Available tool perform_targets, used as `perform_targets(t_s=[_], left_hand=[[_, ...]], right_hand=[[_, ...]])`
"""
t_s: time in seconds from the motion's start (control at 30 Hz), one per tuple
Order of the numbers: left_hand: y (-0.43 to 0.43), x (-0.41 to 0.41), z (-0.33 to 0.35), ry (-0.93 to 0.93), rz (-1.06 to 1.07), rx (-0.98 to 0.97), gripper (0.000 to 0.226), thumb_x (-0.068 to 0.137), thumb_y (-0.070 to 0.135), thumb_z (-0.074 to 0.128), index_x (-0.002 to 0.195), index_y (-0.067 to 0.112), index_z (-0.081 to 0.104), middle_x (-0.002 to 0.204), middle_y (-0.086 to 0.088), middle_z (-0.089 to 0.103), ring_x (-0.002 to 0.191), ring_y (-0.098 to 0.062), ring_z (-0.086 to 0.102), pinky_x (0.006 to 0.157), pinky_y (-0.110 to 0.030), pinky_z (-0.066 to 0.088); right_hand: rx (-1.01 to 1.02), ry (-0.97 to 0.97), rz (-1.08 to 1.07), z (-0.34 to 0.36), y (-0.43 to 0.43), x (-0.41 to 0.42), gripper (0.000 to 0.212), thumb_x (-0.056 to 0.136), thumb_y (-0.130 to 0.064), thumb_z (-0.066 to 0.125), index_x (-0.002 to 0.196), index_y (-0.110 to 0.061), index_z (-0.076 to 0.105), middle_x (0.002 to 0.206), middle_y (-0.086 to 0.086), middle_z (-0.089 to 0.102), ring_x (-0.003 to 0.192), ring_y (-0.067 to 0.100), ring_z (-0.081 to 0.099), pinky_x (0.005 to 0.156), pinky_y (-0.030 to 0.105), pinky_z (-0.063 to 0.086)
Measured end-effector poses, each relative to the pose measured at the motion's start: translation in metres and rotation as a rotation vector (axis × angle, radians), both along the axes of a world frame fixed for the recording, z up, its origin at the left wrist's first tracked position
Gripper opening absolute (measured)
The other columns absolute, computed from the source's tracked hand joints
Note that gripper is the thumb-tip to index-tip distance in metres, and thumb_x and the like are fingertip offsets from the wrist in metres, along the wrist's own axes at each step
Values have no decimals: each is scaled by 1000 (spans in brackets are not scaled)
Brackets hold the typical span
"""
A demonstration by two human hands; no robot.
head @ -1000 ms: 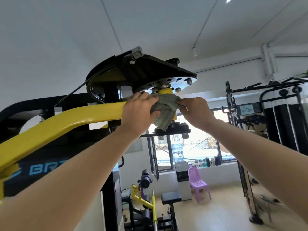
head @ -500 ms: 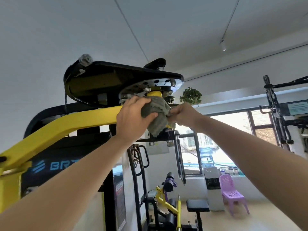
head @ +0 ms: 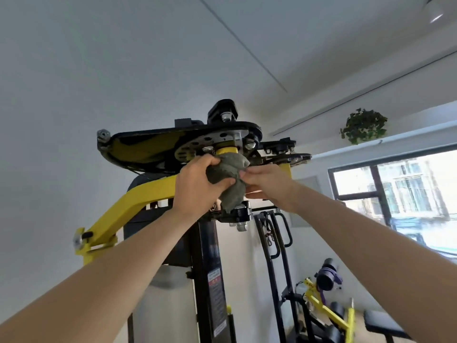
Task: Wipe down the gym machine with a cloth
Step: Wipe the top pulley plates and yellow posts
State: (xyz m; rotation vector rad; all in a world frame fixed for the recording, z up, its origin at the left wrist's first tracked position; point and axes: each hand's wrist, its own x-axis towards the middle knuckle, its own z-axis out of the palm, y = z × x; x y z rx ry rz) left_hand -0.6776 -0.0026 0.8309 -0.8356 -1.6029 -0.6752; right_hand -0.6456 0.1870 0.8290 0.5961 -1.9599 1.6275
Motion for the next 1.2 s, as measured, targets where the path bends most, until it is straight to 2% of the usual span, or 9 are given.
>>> perform_targets(t_s=[0.13,0.23,0.4,0.57,0.73,0.83,0.93,1.03,1.2], left_hand=[[0,2,1,0,22,-1,45,72,40,89,106,18,71,104,6,72,94,-9,65,80,-23,49],[0,3,1,-19,14,-1,45,72,40,88,108,18,71,105,7,72,95,-9,65,82,-25,52],[0,2,-1,-18,8,12,46,74,40,88,110,18,71,106,7,72,96,-6,64,79,-13,45],[0,0,-1,-6,-2,17,44,73,40,88,108,19,71,105,6,72,96,-9,65,81,-25,52],[2,-2,-1,4,4,16,44,74,38,88,109,17,70,107,3,71,97,-8,63,76,-9,40],[4,-6,-7,46,11,23,45,76,36,86,113,15,69,110,1,68,100,-13,61,76,-5,36],[9,-8,-15,87,8,-4,53,77,35,85,123,15,66,124,-1,61,114,-18,56,90,-20,43],[14,-4,-19,111,21,-78,58,77,30,85,130,17,66,135,-2,53,123,-23,49,97,-26,43],[16,8,-10,171,199,-299,42,81,36,82,121,28,73,133,12,53,118,-16,40,83,-28,50]], right_hand=[[37,34,-33,1,2,-4,24,96,-19,67,114,-3,72,106,17,75,99,30,73,91,39,59],[64,42,-49,3,2,-2,23,96,-19,67,112,-4,73,106,16,75,98,27,73,85,33,60],[77,34,-73,1,2,-1,24,96,-25,67,113,-8,74,108,14,75,101,28,72,85,33,59],[88,13,-94,1,1,3,25,96,-26,67,115,-9,73,105,11,75,93,22,71,76,27,54],[-11,27,-91,0,-6,6,10,96,-19,68,104,-14,70,97,10,74,83,18,73,71,24,58],[-133,45,-19,-3,-11,4,13,96,-12,66,109,-15,64,107,17,73,95,29,74,78,30,61],[-157,23,109,-3,-12,2,19,101,-6,56,116,-13,65,110,15,73,96,26,73,81,32,61],[-101,-12,195,2,-6,-1,26,102,-5,50,122,-12,66,108,9,74,97,22,71,88,34,59],[-18,-47,341,-6,16,-19,21,99,-8,56,115,-7,69,107,10,74,100,23,70,97,39,55]])
